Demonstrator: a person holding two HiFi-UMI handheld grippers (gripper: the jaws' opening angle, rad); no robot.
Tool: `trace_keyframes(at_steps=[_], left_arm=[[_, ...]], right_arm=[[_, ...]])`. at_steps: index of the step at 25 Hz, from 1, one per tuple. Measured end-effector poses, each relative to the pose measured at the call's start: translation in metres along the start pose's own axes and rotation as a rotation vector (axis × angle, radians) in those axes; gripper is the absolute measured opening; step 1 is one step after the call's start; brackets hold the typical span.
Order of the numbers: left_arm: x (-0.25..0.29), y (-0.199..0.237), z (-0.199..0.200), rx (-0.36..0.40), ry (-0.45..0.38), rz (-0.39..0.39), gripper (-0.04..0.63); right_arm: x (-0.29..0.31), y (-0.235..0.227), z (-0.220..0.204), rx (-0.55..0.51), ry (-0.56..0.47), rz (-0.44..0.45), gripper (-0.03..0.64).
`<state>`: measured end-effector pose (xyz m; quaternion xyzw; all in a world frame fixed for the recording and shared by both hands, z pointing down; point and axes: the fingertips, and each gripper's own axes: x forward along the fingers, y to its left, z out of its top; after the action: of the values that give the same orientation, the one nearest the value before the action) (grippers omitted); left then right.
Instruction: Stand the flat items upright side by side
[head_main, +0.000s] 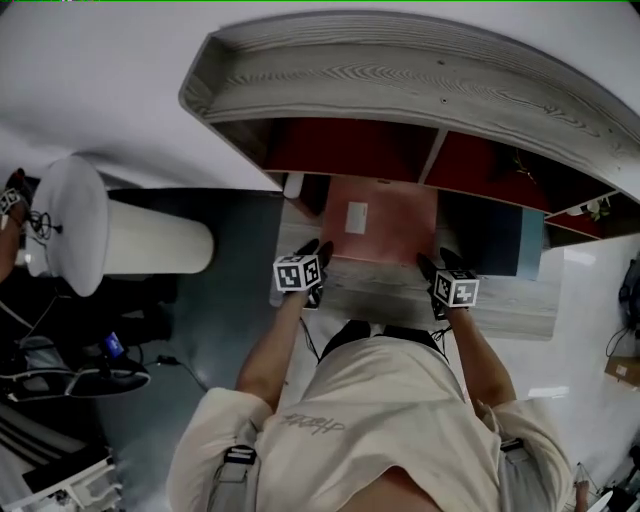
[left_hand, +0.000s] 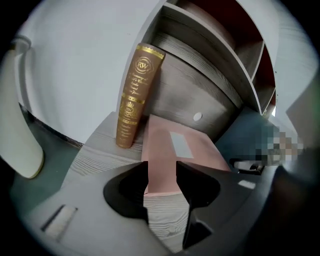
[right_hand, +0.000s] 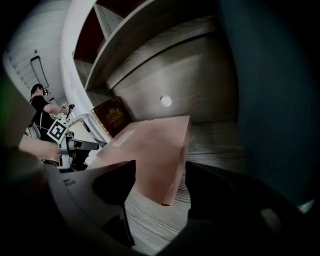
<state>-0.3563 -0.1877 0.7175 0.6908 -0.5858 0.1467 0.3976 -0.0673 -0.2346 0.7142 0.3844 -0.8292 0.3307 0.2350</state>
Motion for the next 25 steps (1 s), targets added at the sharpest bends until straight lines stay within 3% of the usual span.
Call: trace_keyframes(at_steps=[6, 12, 21, 25], left_arm=[[0.013, 0.002, 0.0, -0.021, 0.027, -0.037, 0.196], [0.02, 0.008, -0.006, -0.038, 0.072, -0.077, 0.168], [0.016, 0.01, -0.011, 0.047, 0.108, -0.131, 0.16], [0.01, 0.015, -0.017, 0.049, 0.104, -0.146, 0.158]], right_arm=[[0.022, -0.01, -0.012, 0.159, 0.068, -0.016, 0.318], [0.036, -0.006, -0.021, 0.223, 0.124, -0.006, 0.318], [0.03, 0.008, -0.038, 0.266, 0.073, -0.055, 0.298], [0.018, 0.023, -0.059, 0.306, 0.056, -0.072, 0.296]])
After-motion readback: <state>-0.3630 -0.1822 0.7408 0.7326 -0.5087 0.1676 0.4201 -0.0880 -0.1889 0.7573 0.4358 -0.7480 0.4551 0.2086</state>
